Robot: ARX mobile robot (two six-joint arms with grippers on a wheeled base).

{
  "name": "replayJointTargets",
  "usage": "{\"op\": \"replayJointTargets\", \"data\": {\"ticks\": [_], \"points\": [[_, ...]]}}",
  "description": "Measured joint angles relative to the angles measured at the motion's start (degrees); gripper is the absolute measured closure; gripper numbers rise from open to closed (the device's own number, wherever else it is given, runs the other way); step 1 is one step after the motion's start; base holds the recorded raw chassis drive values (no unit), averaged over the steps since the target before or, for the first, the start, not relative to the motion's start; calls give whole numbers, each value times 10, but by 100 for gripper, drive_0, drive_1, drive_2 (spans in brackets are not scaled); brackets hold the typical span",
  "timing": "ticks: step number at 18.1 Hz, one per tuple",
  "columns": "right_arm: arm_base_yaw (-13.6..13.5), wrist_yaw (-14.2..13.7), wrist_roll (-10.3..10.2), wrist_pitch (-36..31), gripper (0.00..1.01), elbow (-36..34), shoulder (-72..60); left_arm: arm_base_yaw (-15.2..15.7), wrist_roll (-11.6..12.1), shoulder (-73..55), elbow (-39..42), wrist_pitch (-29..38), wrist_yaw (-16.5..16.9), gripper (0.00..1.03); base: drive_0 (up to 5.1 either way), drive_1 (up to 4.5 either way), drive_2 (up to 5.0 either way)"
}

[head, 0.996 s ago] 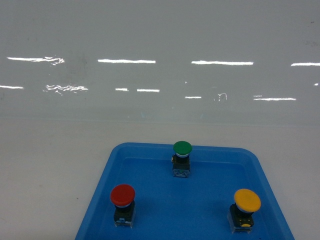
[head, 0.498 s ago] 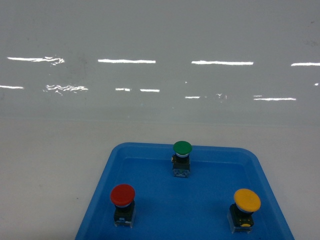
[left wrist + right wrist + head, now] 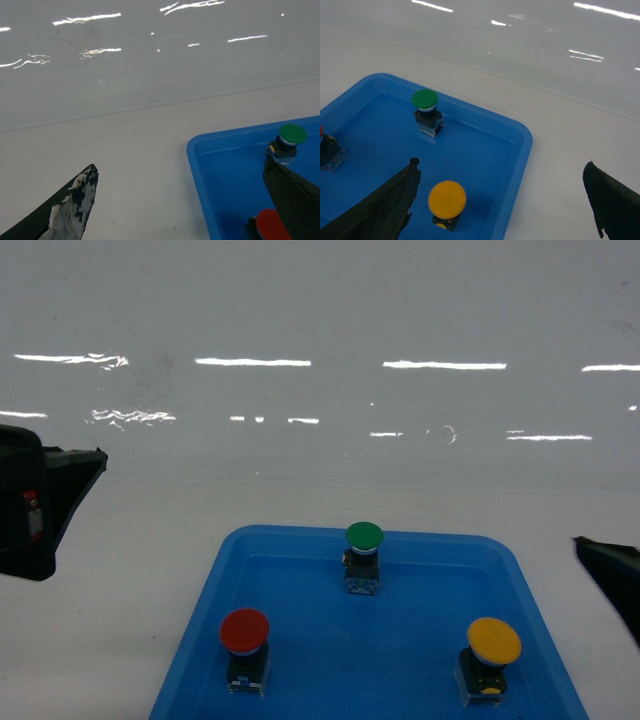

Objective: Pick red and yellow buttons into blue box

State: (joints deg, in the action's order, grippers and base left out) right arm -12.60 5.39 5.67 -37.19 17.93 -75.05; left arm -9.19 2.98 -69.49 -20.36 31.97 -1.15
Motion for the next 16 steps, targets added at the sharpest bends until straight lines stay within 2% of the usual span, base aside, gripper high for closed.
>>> {"op": "replayJointTargets", "data": {"ticks": [3,4,6,11,16], "points": [[-40,14,6,-26,3,45,-103,3,0,-83,-25,33,9,5,0,0,0],[-43,21,2,-19,3,47,-127,5,0,-91,-26,29,9,5,0,0,0],[-42,4,5,-7,3,32,-137,5,0,-91,-26,34,9,5,0,0,0],[-42,2,9,-13,3,33,-130,5,0,-91,-26,33,9,5,0,0,0],[-55,3,43,-32,3,49,-194,5,0,-91,-26,32,9,5,0,0,0]]}}
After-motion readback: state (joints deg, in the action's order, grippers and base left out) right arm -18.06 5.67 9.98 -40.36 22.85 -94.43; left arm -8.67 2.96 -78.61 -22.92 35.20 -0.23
